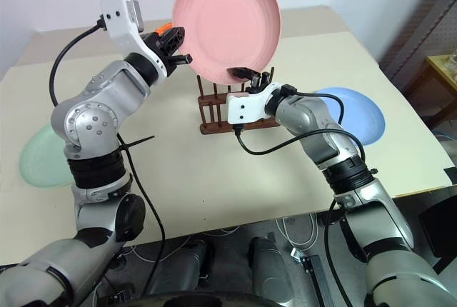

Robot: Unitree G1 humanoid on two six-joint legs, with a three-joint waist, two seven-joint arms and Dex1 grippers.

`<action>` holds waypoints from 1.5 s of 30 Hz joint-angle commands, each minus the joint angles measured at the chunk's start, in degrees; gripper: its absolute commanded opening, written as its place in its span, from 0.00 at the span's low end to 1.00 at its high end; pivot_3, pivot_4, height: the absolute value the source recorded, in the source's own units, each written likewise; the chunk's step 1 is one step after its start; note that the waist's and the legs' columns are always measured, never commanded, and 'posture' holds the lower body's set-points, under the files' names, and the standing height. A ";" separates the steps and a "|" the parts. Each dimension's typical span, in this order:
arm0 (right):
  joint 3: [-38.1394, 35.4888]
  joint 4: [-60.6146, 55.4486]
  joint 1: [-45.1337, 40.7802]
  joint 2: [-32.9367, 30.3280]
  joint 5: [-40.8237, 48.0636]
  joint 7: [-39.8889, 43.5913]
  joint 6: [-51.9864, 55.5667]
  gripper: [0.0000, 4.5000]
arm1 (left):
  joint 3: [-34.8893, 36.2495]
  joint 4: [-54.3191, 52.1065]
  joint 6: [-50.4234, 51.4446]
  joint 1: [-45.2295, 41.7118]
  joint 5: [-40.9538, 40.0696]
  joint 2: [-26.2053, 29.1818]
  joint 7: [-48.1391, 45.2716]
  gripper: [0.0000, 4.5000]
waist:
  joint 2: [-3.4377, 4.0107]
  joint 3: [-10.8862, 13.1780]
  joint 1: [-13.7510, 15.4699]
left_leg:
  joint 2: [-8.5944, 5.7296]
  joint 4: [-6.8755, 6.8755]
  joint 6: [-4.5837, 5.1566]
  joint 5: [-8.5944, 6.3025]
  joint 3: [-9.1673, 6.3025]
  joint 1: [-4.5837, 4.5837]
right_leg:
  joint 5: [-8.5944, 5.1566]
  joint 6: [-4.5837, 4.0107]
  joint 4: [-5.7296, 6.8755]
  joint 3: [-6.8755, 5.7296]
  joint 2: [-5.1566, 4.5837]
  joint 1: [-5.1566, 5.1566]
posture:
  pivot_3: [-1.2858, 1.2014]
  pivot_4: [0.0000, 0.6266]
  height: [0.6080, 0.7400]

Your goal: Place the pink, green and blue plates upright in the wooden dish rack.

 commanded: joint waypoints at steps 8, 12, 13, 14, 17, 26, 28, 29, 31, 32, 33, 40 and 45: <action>-1.89 -0.50 -0.87 -0.74 -2.84 -2.92 -1.29 0.00 | 6.27 -1.90 -4.33 -2.29 -4.41 -2.99 1.22 0.76 | -0.02 0.01 0.10 | -0.03 0.03 0.00 0.00 0.00 -0.02 | 0.00 0.00 0.00 0.00 -0.01 0.00 | 0.52 0.24 1.00; -7.44 -1.98 0.77 -1.42 4.69 -1.44 0.25 0.00 | 6.09 0.92 -11.11 -0.66 2.96 6.96 -2.08 0.88 | -0.02 0.01 -0.24 | 0.01 -0.05 -0.05 0.03 0.02 0.00 | 0.00 -0.01 0.05 0.03 0.03 -0.06 | 0.52 0.24 1.00; -8.95 -2.41 1.15 -1.28 7.26 -0.67 0.96 0.00 | 5.36 1.51 -12.52 0.25 4.57 9.30 -3.18 0.88 | -0.01 0.02 -0.33 | 0.01 -0.07 -0.07 0.04 0.03 0.00 | 0.00 -0.01 0.08 0.05 0.05 -0.09 | 0.52 0.24 1.00; -10.89 -3.35 1.69 -0.87 11.56 1.08 2.08 0.00 | 4.08 1.92 -13.92 1.82 5.99 11.86 -5.16 0.88 | 0.00 0.02 -0.33 | 0.03 -0.08 -0.08 0.05 0.02 0.00 | 0.00 -0.02 0.09 0.08 0.09 -0.12 | 0.52 0.24 1.00; -17.87 -9.99 3.76 2.06 30.90 8.75 11.70 0.00 | -2.54 1.57 -18.80 8.97 10.67 19.42 -14.31 0.88 | 0.01 0.02 -0.14 | 0.02 -0.10 -0.04 0.03 0.03 0.01 | 0.00 -0.03 0.12 0.11 0.06 -0.11 | 0.52 0.24 1.00; -30.98 -23.64 7.97 5.45 66.40 11.14 43.47 0.00 | -9.68 -6.06 -23.61 22.86 6.26 21.57 -33.19 0.88 | 0.02 0.02 0.25 | 0.03 -0.01 0.46 -0.26 -0.09 -0.13 | 0.02 -0.09 0.00 0.06 -0.20 -0.12 | 0.52 0.24 1.00; -31.61 -24.70 8.96 5.77 68.84 10.16 46.04 0.00 | -11.17 -8.11 -23.55 24.68 5.64 21.96 -36.04 0.88 | 0.07 0.00 0.03 | 0.04 -0.06 0.46 -0.26 -0.08 -0.14 | 0.02 -0.10 0.02 0.07 -0.20 -0.16 | 0.52 0.24 1.00; -31.86 -24.67 9.33 5.87 69.56 9.63 46.90 0.00 | -11.90 -9.13 -23.51 25.50 5.44 22.20 -37.30 0.88 | 0.11 0.01 -0.09 | 0.05 -0.07 0.46 -0.27 -0.05 -0.13 | 0.02 -0.10 0.02 0.09 -0.20 -0.17 | 0.52 0.24 1.00; -32.17 -24.11 9.88 5.76 70.36 9.04 48.01 0.00 | -12.68 -10.38 -23.42 26.36 5.38 22.32 -38.62 0.88 | 0.15 0.03 -0.15 | 0.06 -0.09 0.46 -0.26 0.00 -0.13 | 0.02 -0.10 0.04 0.14 -0.18 -0.20 | 0.52 0.24 1.00; -32.25 -23.79 10.10 5.68 70.65 8.97 48.35 0.00 | -12.74 -10.68 -23.20 26.53 5.22 22.21 -38.89 0.88 | 0.15 0.03 -0.05 | 0.07 -0.08 0.46 -0.26 0.01 -0.13 | 0.02 -0.10 0.05 0.13 -0.18 -0.21 | 0.52 0.24 1.00; -32.33 -23.51 10.26 5.63 71.00 8.93 48.72 0.00 | -12.65 -10.78 -22.89 26.58 4.98 22.02 -38.95 0.88 | 0.15 0.03 0.03 | 0.07 -0.07 0.46 -0.26 0.00 -0.13 | 0.02 -0.10 0.06 0.13 -0.17 -0.21 | 0.52 0.24 1.00; -33.23 -18.84 9.93 5.65 73.62 9.24 50.79 0.00 | -13.20 -10.92 -22.26 26.56 4.78 21.23 -38.78 0.88 | 0.15 0.03 0.10 | 0.06 0.01 0.48 -0.26 0.01 -0.17 | 0.02 -0.09 0.05 0.06 -0.16 -0.19 | 0.52 0.24 1.00; -34.92 -14.84 9.35 5.72 74.68 8.77 51.47 0.00 | -13.42 -11.63 -22.05 27.16 4.66 20.98 -38.78 0.88 | 0.15 0.03 0.08 | 0.06 -0.01 0.48 -0.26 0.01 -0.16 | 0.02 -0.09 0.04 0.05 -0.14 -0.19 | 0.52 0.24 1.00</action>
